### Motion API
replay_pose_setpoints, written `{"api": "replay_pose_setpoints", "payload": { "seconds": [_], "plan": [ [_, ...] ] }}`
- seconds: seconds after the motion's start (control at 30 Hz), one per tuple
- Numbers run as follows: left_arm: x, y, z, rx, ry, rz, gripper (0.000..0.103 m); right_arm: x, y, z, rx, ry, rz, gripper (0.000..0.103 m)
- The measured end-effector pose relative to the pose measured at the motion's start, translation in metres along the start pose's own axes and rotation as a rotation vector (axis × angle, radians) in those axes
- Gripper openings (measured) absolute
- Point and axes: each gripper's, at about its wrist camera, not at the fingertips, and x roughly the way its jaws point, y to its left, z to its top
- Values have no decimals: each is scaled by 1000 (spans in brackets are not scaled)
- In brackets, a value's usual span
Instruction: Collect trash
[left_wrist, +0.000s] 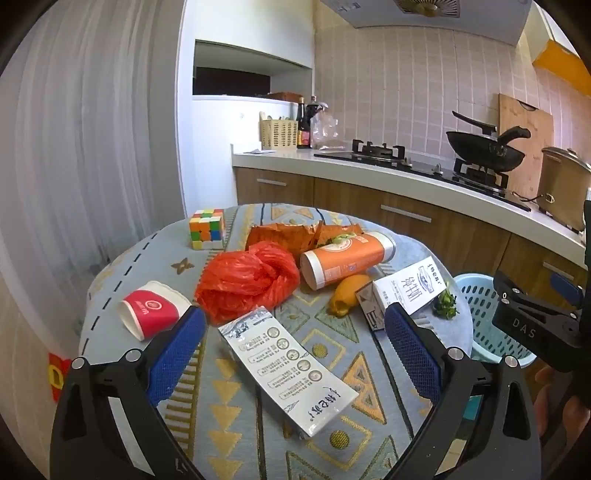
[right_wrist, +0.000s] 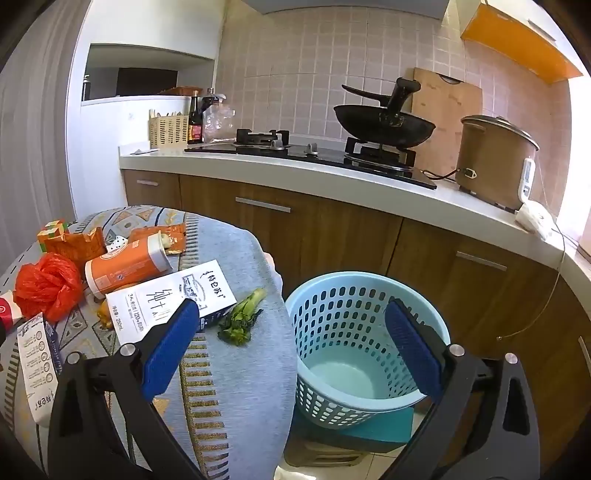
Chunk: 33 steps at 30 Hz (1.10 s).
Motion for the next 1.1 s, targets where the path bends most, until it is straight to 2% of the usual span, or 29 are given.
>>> {"api": "replay_pose_setpoints", "payload": {
  "seconds": [0.43, 1.1],
  "plan": [
    [-2, 5, -3, 23, -25, -36, 94, -1, -2, 0, 16, 1, 17, 95],
    [-2, 8, -5, 24, -27, -32, 94, -2, 2, -1, 13, 0, 28, 95]
  ]
}}
